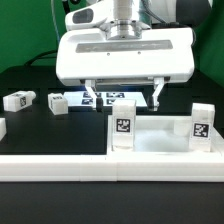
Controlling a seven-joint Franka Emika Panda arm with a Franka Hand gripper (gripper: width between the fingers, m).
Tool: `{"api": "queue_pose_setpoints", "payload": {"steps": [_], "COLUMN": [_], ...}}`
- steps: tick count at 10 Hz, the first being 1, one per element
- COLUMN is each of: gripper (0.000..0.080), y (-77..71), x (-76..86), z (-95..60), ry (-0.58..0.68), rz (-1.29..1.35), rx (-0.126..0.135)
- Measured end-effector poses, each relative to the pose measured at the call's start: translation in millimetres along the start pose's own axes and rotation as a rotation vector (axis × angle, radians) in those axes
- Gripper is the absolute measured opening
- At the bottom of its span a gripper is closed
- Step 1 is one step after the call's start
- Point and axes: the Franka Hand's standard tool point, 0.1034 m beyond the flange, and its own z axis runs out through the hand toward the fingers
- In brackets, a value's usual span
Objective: Assemble square table
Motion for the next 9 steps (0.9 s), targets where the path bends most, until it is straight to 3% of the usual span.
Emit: {"api": "queue_pose_setpoints", "payload": {"steps": [5,7,8,9], "gripper": [0.0649,0.0649,0.0649,0.0649], "y": [-0.1,-13.0,-14.3,-18.8], "x": [-0.7,-1.3,4.4,-2.2], "z": [0.4,-1.3,-2.0,0.7], "ry": [-0.004,-0.169,-0.190,-0.255], "rz": [0.000,0.074,0.106,0.122], "rx": [0.001,0.072,0.080,0.099]}}
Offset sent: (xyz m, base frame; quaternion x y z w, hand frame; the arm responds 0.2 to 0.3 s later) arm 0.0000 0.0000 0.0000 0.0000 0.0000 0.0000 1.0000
